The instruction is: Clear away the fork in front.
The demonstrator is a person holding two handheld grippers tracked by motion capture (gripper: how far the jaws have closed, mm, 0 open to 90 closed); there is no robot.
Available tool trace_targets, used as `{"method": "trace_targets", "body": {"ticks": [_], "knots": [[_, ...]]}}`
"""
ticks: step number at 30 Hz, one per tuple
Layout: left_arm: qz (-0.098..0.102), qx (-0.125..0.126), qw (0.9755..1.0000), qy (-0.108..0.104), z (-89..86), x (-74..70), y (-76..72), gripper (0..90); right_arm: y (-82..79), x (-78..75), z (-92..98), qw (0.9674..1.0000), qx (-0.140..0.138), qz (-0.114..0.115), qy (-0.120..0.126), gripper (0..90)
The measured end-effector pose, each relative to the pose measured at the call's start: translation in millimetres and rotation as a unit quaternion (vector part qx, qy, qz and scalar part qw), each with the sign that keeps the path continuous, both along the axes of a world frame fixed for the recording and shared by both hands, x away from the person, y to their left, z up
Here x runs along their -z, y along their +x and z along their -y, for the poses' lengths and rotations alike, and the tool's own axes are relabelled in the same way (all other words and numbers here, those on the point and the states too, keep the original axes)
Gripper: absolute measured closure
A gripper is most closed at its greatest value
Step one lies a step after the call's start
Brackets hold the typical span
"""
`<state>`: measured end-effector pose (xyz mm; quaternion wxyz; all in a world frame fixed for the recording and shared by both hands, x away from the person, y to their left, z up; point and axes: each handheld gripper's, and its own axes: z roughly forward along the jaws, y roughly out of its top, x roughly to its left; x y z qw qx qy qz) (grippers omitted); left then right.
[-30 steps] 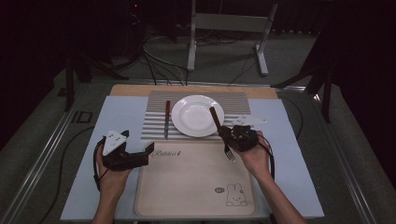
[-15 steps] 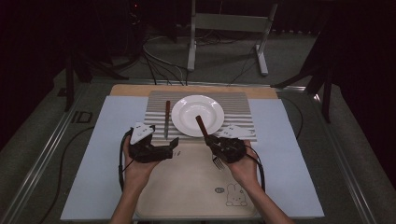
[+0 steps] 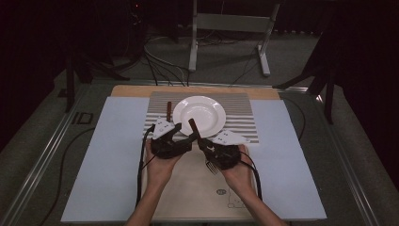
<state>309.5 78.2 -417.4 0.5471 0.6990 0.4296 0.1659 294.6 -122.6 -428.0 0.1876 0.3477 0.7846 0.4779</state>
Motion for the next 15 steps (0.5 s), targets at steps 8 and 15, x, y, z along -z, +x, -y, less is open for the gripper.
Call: {"method": "trace_targets", "body": {"ticks": [8, 15], "knots": [[-0.006, 0.02, 0.9996, -0.022, 10.5, 4.8, -0.6, 60.0, -3.2, -1.9, -0.4, 0.9999, 0.005, 0.008, 0.014, 77.7], [-0.009, 0.048, 0.9979, -0.042, 11.8, 4.7, -1.8, 79.8, -3.8, 0.5, -1.0, 0.9997, 0.006, 0.012, 0.019, 77.6]]}}
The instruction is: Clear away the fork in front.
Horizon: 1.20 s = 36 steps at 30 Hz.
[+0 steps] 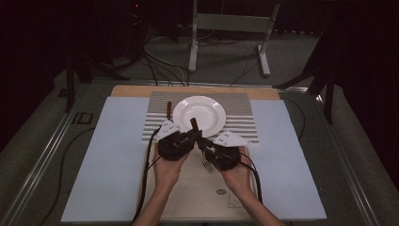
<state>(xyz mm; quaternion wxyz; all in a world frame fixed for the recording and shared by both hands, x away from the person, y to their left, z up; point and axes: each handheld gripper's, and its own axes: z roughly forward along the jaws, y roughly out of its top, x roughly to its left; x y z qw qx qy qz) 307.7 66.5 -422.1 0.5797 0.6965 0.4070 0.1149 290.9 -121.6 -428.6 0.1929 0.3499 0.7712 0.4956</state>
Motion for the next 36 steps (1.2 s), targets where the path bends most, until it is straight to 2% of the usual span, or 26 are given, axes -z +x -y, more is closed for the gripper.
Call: {"method": "trace_targets", "body": {"ticks": [3, 4, 5, 6, 7, 8, 12, 17, 22, 28, 36], "knots": [[-0.005, 0.003, 1.0, -0.003, -1.3, 0.5, 0.9, 80.4, 0.1, 1.3, 1.1, 1.0, -0.005, 0.001, -0.001, 76.5], [-0.007, 0.0, 1.0, -0.001, -2.3, 0.3, 1.4, 80.5, 0.5, 1.5, 2.2, 1.0, -0.009, 0.003, -0.001, 72.3], [-0.008, -0.002, 1.0, -0.002, -4.1, -0.1, 2.1, 80.5, 0.3, 1.8, 4.1, 0.9998, -0.015, 0.015, 0.0, 54.0], [-0.008, -0.002, 1.0, -0.002, -4.1, -0.1, 2.1, 80.5, 0.3, 2.0, 4.7, 0.9997, -0.014, 0.021, -0.006, 45.4], [-0.008, -0.002, 1.0, -0.004, -5.1, -0.3, 2.4, 80.5, 0.3, 2.0, 4.7, 0.9997, -0.014, 0.021, -0.006, 45.4], [-0.008, -0.004, 1.0, -0.004, -5.9, -0.6, 2.6, 80.5, 1.2, 2.7, 5.6, 0.9997, -0.007, 0.017, -0.016, 32.6], [-0.005, -0.004, 1.0, -0.007, -9.6, -2.0, 3.0, 80.4, 1.3, 5.5, 7.8, 0.9987, 0.02, 0.029, -0.038, 15.2], [-0.003, -0.003, 1.0, -0.008, -16.1, -3.7, 3.6, 80.4, 0.6, 5.5, 13.3, 0.998, 0.026, 0.04, -0.041, 13.3], [-0.003, -0.008, 0.9999, -0.008, -24.0, -5.8, 3.6, 80.3, 0.1, 6.8, 25.0, 0.9974, 0.035, 0.044, -0.045, 12.9], [-0.006, -0.011, 0.9998, -0.015, -32.2, -8.0, 4.6, 80.3, -0.2, 9.5, 45.4, 0.9966, 0.055, 0.048, -0.038, 13.7], [-0.013, -0.006, 0.9999, -0.009, -41.3, -11.8, 6.6, 80.3, -1.8, 13.6, 63.1, 0.9953, 0.071, 0.053, -0.039, 13.9]]}}
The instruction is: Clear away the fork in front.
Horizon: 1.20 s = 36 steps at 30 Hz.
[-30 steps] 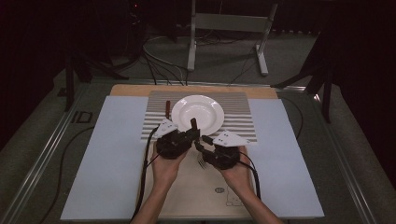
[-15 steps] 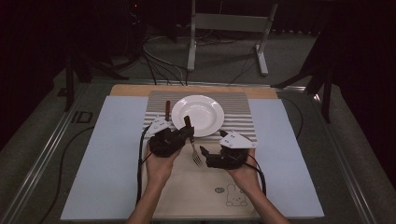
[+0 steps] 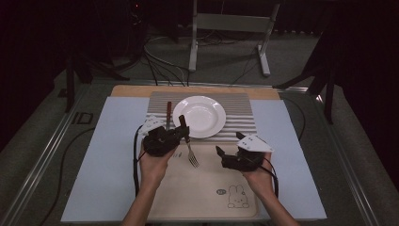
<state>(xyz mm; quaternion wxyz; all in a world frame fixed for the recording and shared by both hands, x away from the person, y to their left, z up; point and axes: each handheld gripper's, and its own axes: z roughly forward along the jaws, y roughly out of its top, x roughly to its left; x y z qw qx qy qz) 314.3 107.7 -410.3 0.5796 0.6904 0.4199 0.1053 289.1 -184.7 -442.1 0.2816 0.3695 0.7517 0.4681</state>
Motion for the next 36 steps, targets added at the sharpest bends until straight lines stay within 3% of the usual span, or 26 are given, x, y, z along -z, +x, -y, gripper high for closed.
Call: {"method": "trace_targets", "body": {"ticks": [10, 28, 36], "knots": [[0.008, 0.004, 1.0, 0.001, -11.8, -10.8, -0.1, 80.3, -4.3, 3.5, 23.1, 0.9996, 0.026, 0.005, 0.007, 13.8], [0.028, 0.025, 0.9989, 0.028, -42.2, -31.8, -1.5, 80.4, -12.1, 9.7, 57.4, 0.9979, 0.062, 0.006, 0.017, 13.4], [0.021, 0.036, 0.9985, 0.037, -55.6, -33.3, -4.0, 80.3, -16.3, 12.6, 67.0, 0.9973, 0.071, 0.004, 0.016, 13.4]]}}
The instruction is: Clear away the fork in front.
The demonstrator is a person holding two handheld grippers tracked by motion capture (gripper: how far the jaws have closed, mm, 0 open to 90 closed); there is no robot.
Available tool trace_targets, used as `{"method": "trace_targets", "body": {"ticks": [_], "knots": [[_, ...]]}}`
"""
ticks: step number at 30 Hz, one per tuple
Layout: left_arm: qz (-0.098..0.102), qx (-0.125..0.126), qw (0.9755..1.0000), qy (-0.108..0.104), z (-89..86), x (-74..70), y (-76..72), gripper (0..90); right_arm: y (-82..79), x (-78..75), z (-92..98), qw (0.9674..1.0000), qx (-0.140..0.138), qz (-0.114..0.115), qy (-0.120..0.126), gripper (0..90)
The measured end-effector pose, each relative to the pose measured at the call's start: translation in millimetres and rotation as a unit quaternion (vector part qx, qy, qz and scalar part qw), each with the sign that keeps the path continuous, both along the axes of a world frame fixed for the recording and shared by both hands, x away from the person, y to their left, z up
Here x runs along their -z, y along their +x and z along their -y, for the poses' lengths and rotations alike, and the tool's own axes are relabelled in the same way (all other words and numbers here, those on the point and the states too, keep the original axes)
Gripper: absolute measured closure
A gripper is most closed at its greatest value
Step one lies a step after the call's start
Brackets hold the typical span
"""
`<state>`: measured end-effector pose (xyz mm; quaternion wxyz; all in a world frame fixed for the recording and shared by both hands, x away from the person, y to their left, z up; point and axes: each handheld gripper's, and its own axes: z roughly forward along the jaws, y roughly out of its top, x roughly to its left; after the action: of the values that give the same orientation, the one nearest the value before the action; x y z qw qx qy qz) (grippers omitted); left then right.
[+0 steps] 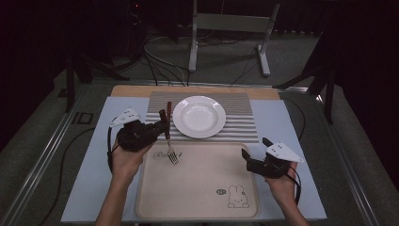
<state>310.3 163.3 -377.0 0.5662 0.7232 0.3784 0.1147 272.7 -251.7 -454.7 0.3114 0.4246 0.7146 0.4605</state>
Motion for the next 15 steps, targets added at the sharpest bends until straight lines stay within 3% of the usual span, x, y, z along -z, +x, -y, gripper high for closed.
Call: {"method": "trace_targets", "body": {"ticks": [15], "knots": [[-0.02, 0.008, 0.9997, 0.008, -24.0, 6.5, -8.2, 80.3, -0.1, 1.6, 4.3, 1.0, 0.005, -0.001, -0.002, 13.4]]}}
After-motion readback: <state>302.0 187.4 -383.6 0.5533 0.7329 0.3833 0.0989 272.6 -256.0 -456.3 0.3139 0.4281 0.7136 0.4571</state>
